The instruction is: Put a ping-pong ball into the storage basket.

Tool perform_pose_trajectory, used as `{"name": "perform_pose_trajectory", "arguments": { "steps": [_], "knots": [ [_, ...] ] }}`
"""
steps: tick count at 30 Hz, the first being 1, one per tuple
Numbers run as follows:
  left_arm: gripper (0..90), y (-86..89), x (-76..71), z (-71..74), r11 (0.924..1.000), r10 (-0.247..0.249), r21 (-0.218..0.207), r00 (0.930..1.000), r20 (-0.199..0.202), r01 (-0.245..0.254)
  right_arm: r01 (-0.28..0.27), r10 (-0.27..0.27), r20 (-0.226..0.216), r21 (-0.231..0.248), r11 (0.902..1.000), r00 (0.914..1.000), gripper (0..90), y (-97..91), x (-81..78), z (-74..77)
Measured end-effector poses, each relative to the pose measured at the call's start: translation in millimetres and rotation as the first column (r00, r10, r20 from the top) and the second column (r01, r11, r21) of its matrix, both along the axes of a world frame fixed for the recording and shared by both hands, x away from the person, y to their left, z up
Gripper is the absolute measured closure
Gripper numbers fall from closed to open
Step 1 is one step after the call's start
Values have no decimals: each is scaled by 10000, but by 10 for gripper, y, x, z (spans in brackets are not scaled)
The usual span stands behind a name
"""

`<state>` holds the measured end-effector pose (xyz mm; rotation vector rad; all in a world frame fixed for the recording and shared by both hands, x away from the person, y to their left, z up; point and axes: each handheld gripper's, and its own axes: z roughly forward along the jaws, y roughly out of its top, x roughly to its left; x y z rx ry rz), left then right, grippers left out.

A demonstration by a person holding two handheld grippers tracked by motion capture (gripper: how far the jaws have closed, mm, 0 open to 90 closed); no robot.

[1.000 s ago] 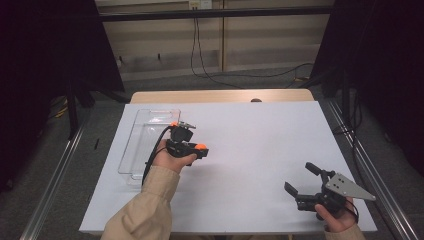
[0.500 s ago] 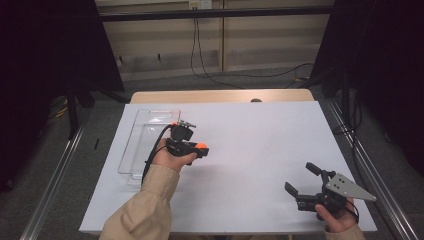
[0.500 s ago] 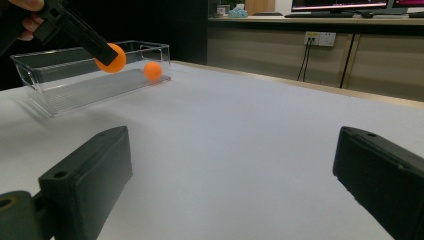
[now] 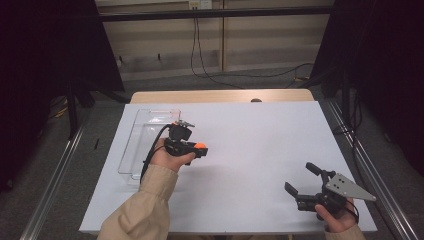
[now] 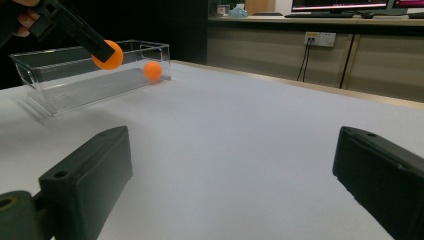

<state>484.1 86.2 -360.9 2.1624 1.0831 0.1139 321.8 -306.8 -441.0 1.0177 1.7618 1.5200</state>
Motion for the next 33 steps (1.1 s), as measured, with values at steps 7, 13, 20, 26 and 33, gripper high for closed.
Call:
{"name": "perform_pose_trajectory", "arguments": {
  "steps": [7, 13, 20, 26, 33],
  "knots": [
    [511, 8, -12, 21, 9999, 111, 84, 9999, 97, -112, -44, 44, 9, -56, 10000, 10000, 20, -8, -2, -3],
    [511, 35, 2, 54, 10000, -70, 68, 10000, -68, 71, 23, -23, 8, -19, 10000, 10000, 21, -6, 0, -2],
    [511, 37, -3, 48, 10000, 56, 35, 10000, -41, -56, -50, 49, -20, -77, 10000, 10000, 21, -4, -5, -1],
    [511, 33, 3, 52, 10000, -56, 60, 9999, -149, 57, 44, -44, 58, -51, 10000, 10000, 21, -6, 5, -3],
    [511, 79, 2, 70, 9999, -55, 137, 9998, -185, 57, 21, -20, 58, -98, 9999, 10000, 21, -14, -2, 1]
  ]
}}
